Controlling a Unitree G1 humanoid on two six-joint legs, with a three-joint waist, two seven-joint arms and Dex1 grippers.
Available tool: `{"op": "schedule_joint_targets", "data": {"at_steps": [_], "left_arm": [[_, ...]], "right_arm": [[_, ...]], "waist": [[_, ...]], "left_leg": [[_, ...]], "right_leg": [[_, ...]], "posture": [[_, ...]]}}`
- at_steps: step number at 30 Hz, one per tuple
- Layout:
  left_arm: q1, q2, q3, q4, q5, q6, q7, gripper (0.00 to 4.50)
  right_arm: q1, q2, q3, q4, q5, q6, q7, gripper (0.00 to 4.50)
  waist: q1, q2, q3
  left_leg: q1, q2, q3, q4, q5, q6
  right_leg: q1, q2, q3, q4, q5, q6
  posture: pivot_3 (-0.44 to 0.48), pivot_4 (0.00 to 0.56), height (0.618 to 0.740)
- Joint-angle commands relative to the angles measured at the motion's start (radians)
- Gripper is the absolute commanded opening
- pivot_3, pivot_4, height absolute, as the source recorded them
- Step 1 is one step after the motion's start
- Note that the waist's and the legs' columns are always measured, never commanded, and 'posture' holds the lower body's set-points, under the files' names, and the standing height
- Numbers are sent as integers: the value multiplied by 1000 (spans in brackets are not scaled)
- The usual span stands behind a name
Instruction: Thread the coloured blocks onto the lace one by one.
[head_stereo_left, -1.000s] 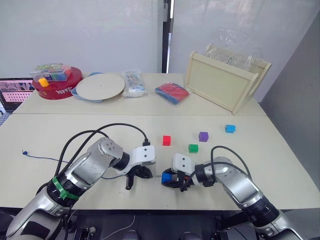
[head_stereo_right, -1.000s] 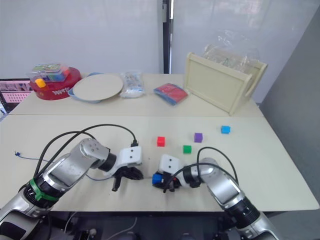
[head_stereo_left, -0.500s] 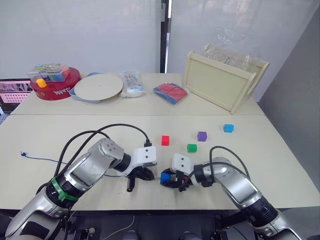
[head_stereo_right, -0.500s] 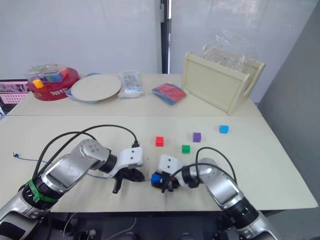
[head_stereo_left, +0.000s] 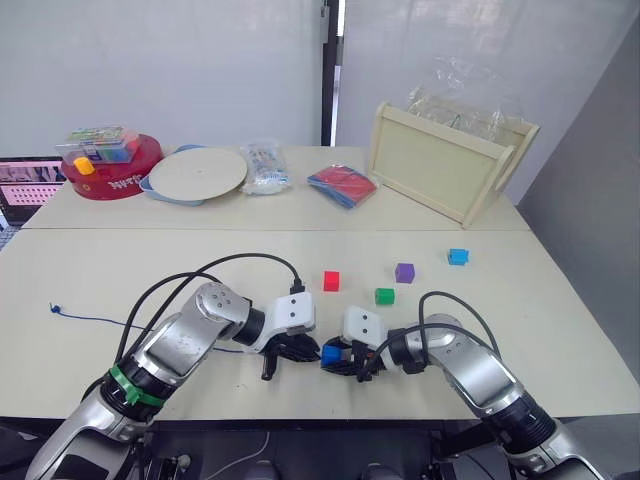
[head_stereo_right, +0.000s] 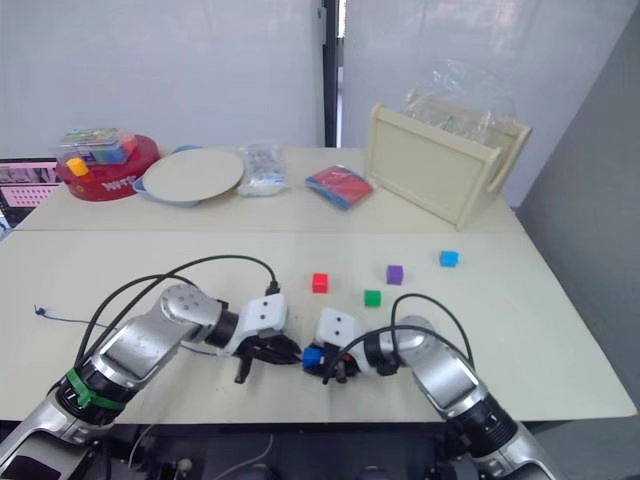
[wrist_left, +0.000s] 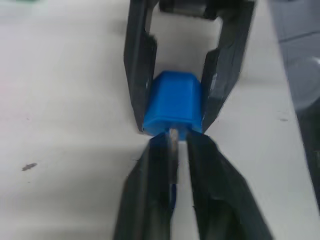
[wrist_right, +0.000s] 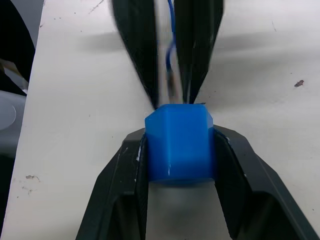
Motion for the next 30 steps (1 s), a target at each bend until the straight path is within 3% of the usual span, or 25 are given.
{"op": "schedule_joint_targets", "data": {"at_steps": [1,2,7,17,25,30], "left_arm": [[14,29,46,6,-5,-78,-15,2264],[21,40,54,9,-9,-90,-22,2559],[104,113,80,41,16,-197,-40,2559],[174,36,121,205,38,-323,37,2559],[200,23,96,245,49,-386,21,86],[186,-47,94,221,35,-399,42,37]], "right_arm": [[11,-9,5,17,-18,14,-21,1292],[11,-9,4,19,-18,14,-23,1292],[11,-12,0,22,-15,11,-25,1292],[15,-15,-7,15,-6,17,-32,1292],[13,-20,-13,8,0,25,-34,1292],[20,-27,-14,-2,4,31,-37,1292]], "waist": [[-1,0,0],[-1,0,0],[-2,0,0],[0,0,0],[-1,0,0],[8,0,0]], "left_leg": [[0,0,0,0,0,0],[0,0,0,0,0,0],[0,0,0,0,0,0],[1,0,0,0,0,0],[1,0,0,0,0,0],[1,0,0,0,0,0]], "right_leg": [[0,0,0,0,0,0],[0,0,0,0,0,0],[0,0,0,0,0,0],[0,0,0,1,0,0],[0,0,0,1,0,0],[1,0,0,1,0,0]], "posture": [[0,150,740],[0,150,740],[0,150,740],[0,150,740],[0,150,740],[0,150,740]]}}
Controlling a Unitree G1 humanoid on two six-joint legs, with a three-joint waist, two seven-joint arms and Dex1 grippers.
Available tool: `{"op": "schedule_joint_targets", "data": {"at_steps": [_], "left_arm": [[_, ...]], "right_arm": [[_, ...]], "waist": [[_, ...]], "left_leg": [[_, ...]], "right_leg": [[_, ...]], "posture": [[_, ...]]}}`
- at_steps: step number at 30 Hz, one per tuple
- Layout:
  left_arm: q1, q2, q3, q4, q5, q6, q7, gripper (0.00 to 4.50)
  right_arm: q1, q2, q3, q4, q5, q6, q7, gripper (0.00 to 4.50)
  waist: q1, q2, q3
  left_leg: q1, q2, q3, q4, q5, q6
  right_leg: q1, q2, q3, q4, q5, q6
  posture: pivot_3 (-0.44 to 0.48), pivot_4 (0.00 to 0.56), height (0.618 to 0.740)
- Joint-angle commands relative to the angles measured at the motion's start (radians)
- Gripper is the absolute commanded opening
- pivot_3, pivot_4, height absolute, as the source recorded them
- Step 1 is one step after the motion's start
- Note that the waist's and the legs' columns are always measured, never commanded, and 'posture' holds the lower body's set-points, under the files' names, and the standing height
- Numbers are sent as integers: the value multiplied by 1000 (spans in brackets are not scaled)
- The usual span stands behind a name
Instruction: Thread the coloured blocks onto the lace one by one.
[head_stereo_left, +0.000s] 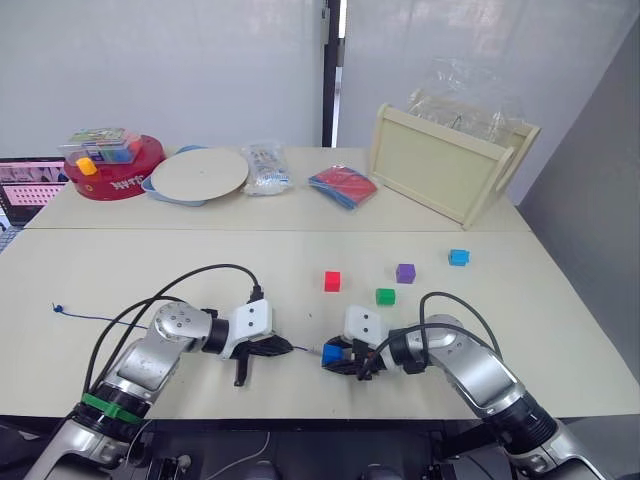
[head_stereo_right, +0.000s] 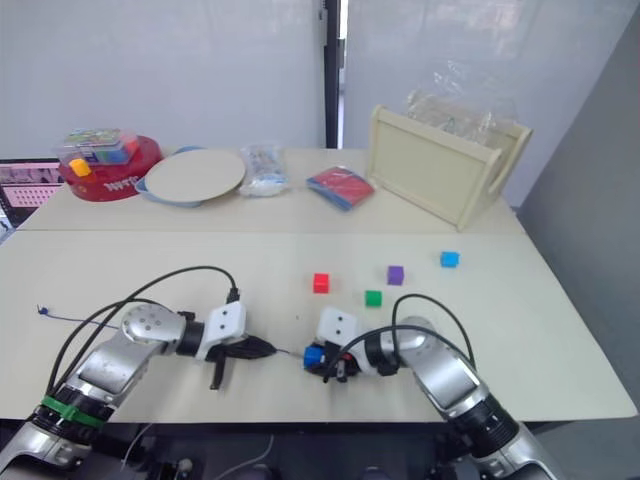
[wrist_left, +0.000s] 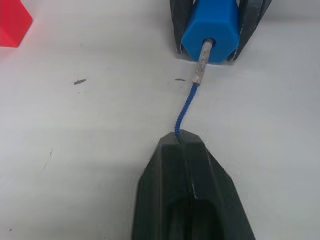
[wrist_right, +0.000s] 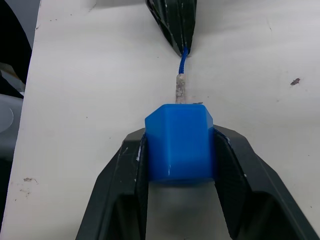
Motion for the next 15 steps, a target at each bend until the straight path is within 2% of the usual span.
{"op": "schedule_joint_targets", "data": {"at_steps": [1,6,15], "left_arm": [[-6,-45,-31,-20,8,0,8,37],[-42,-87,-34,-83,-2,50,22,37],[-35,-43,-29,-172,-29,131,-12,37]], "right_arm": [[17,-16,-12,-2,-10,26,-21,1292],[18,-16,-10,-9,-13,35,-26,1292],[19,-11,-5,-7,-14,42,-34,1292]], "waist": [[5,0,0],[6,0,0],[4,0,0]], "left_leg": [[0,0,0,0,0,0],[0,0,0,0,0,0],[0,0,0,0,0,0]], "right_leg": [[0,0,0,0,0,0],[0,0,0,0,0,0],[0,0,0,0,0,0]], "posture": [[0,150,740],[0,150,740],[0,150,740]]}}
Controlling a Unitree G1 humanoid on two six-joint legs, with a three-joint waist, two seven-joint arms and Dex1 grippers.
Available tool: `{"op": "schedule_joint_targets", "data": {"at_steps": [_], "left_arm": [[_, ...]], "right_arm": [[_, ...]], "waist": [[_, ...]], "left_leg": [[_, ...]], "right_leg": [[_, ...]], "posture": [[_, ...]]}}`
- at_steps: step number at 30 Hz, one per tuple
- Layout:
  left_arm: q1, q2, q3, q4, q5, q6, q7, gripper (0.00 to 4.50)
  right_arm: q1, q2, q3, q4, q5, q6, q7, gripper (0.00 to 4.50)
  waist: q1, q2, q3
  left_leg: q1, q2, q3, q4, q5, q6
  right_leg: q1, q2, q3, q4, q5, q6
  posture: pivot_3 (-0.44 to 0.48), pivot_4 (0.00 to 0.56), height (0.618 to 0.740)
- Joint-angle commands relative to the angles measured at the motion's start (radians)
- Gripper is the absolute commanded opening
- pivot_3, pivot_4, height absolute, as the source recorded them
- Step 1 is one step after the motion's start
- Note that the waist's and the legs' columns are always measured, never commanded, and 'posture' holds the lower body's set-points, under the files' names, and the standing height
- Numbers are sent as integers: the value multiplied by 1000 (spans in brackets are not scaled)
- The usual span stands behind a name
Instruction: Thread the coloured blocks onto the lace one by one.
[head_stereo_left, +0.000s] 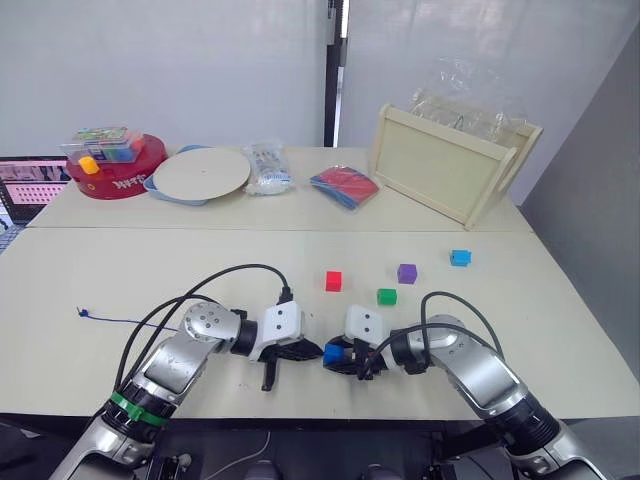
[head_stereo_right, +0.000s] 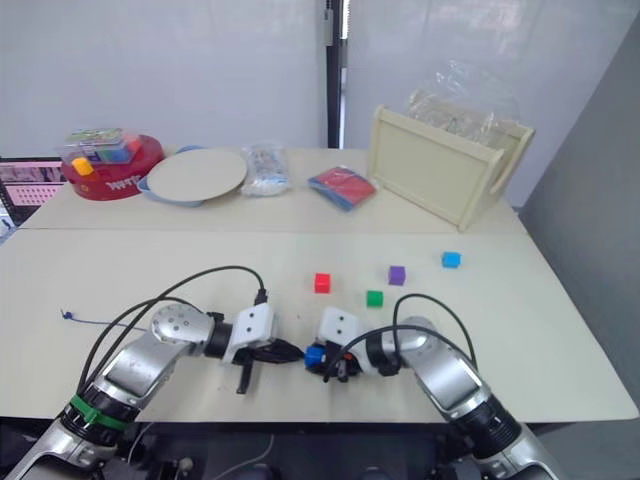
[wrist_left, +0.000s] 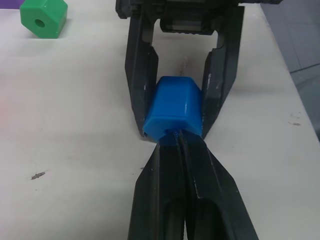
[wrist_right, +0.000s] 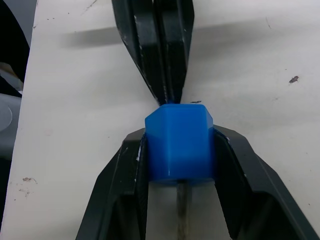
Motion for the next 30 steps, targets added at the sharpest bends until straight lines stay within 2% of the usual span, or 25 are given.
{"op": "schedule_joint_targets", "data": {"at_steps": [1,2,3,4,5,11,15,23,30], "left_arm": [[-1,25,22,-38,-23,24,-14,37],[-7,28,30,-35,-22,28,-8,37],[-16,32,39,-34,-35,48,-14,581],[-23,41,49,-41,-61,76,-35,840],[-30,52,57,-49,-84,100,-55,1170],[-36,111,67,-74,-110,125,-99,3197],[-50,88,36,-59,-70,84,-72,4461],[-151,-85,-38,148,46,-89,16,4461],[-197,-165,-63,320,72,-219,-19,4461]], "right_arm": [[16,-8,-2,8,-14,21,-25,1292],[16,-7,-2,8,-13,22,-26,1292],[15,-5,-3,8,-12,23,-27,1292],[15,-4,-5,8,-11,23,-29,1292],[14,-3,-8,7,-9,23,-30,2337],[17,-21,-49,-48,29,34,-24,4395],[31,-58,-83,-101,51,49,-17,4500],[84,-140,-135,-117,51,27,-26,4500],[108,-120,-140,-113,48,53,-79,4500]], "waist": [[0,0,0],[0,0,0],[-1,0,0],[-1,0,0],[-2,0,0],[-2,0,0],[0,0,0],[12,0,0],[6,0,0]], "left_leg": [[0,0,0,0,0,0],[0,0,0,0,0,0],[0,0,0,0,0,0],[0,0,0,0,0,0],[0,0,0,0,0,0],[-1,0,0,0,0,0],[-3,0,0,0,0,0],[-4,0,0,0,0,0],[-4,0,0,0,0,0]], "right_leg": [[0,0,0,0,0,0],[0,0,0,0,0,0],[0,0,0,0,0,0],[0,0,0,0,0,0],[0,0,0,0,0,0],[-1,0,0,-1,0,0],[-2,0,0,-2,0,0],[-2,0,0,-2,0,0],[-2,0,0,-2,0,0]], "posture": [[0,150,740],[0,150,740],[0,150,740],[0,150,740],[0,150,740],[0,150,740],[0,150,740],[0,150,740],[0,150,740]]}}
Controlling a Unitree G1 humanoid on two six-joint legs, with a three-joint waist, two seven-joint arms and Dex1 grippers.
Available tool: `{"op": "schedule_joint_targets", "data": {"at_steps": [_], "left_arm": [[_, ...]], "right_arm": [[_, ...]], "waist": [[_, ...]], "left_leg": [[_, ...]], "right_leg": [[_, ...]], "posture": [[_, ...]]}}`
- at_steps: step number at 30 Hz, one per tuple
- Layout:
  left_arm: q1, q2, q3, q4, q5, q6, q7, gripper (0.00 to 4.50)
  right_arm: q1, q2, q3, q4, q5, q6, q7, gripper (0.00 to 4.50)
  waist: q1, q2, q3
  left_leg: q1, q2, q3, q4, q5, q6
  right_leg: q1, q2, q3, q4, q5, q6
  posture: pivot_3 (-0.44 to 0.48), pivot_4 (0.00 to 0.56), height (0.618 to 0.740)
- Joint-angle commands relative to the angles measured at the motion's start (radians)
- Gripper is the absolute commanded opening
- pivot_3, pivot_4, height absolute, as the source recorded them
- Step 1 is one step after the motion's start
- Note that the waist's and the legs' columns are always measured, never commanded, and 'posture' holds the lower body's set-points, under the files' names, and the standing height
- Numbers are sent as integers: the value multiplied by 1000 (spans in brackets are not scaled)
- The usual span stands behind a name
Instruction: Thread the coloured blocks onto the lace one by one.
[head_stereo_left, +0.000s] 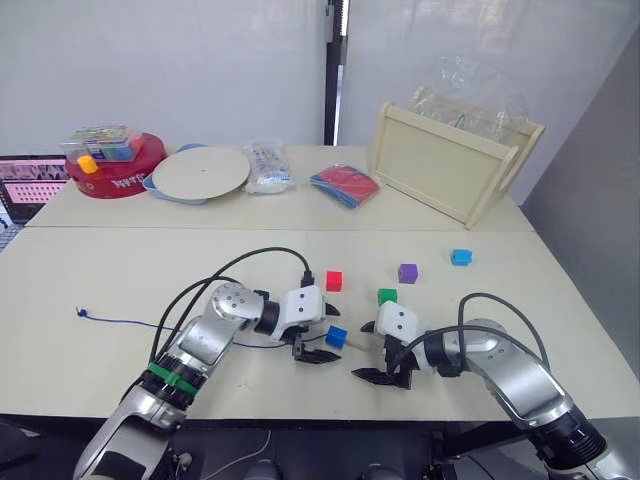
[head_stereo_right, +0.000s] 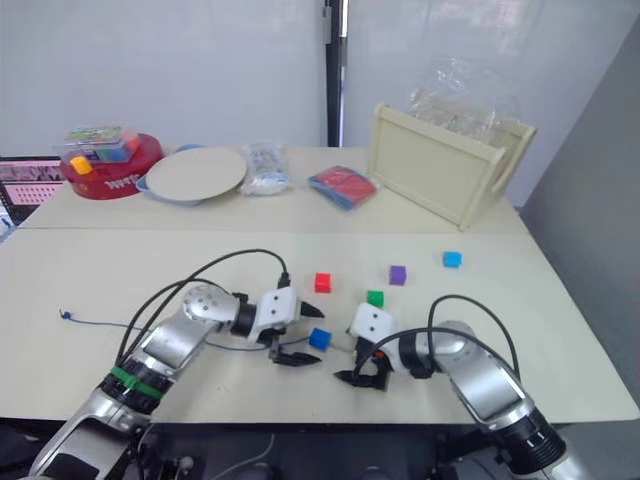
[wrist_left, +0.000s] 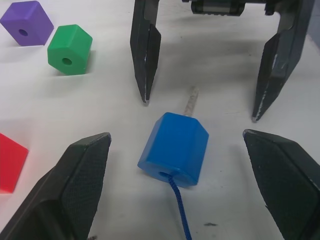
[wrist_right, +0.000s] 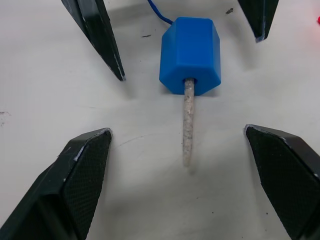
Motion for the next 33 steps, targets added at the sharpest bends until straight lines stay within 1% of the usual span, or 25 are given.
{"op": "schedule_joint_targets", "data": {"at_steps": [1,3,4,6,13,17,18,21,22,26,29,30,33], "left_arm": [[-16,-16,-4,29,-13,-48,-44,4461],[-16,-17,-7,36,-13,-58,-69,4461],[-16,-19,-5,39,-13,-60,-73,4204],[-15,-23,-2,45,-17,-61,-85,3646],[-13,-28,0,57,-7,-67,-97,1345],[-16,-34,0,63,-3,-71,-89,1317],[-17,-35,0,64,-1,-72,-88,1317],[-19,-35,0,69,2,-76,-88,1317],[-20,-34,0,69,2,-76,-89,1317],[-13,-23,3,60,0,-71,-96,1317],[-4,-13,4,47,-2,-66,-101,1317],[0,-9,5,41,-4,-64,-103,1317],[25,25,24,9,-13,-47,-103,1316]], "right_arm": [[12,16,-23,-22,7,18,-37,4500],[21,20,-23,-28,4,25,-49,4500],[25,23,-24,-30,5,29,-55,4500],[29,26,-27,-30,6,33,-63,4500],[48,19,-30,-41,15,44,-78,4500],[49,21,-29,-29,17,34,-84,4500],[51,19,-28,-18,14,26,-84,3953],[55,5,-27,4,10,4,-74,3017],[54,0,-29,9,10,-3,-69,2626],[55,-16,-33,21,14,-20,-54,1370],[55,-21,-30,29,14,-31,-46,296],[54,-22,-29,30,13,-33,-44,5],[39,-11,-21,34,17,-42,-32,0]], "waist": [[0,0,0],[0,0,0],[1,0,0],[0,0,0],[1,0,0],[1,0,0],[2,0,0],[3,0,0],[3,0,0],[3,0,0],[4,0,0],[3,0,0],[2,0,0]], "left_leg": [[0,0,0,0,0,0],[0,0,0,0,0,0],[0,0,0,0,0,0],[0,0,0,0,0,0],[0,0,0,0,0,0],[0,0,0,0,0,0],[0,0,0,0,0,0],[0,0,0,0,0,0],[0,0,0,0,0,0],[0,0,0,1,0,0],[1,0,0,1,0,0],[1,0,0,1,0,0],[1,0,0,1,0,0]], "right_leg": [[0,0,0,0,0,0],[0,0,0,0,0,0],[0,0,0,0,0,0],[0,0,0,0,0,0],[0,0,0,0,0,0],[0,0,0,0,0,0],[0,0,0,0,0,0],[1,0,0,0,0,0],[1,0,0,0,0,0],[1,0,0,0,0,0],[1,0,0,0,0,0],[1,0,0,0,0,0],[1,0,0,0,0,0]], "posture": [[0,150,740],[0,150,740],[0,150,740],[0,150,740],[0,150,740],[0,150,740],[0,150,740],[0,150,740],[0,150,740],[0,150,740],[0,150,740],[0,150,740],[0,150,740]]}}
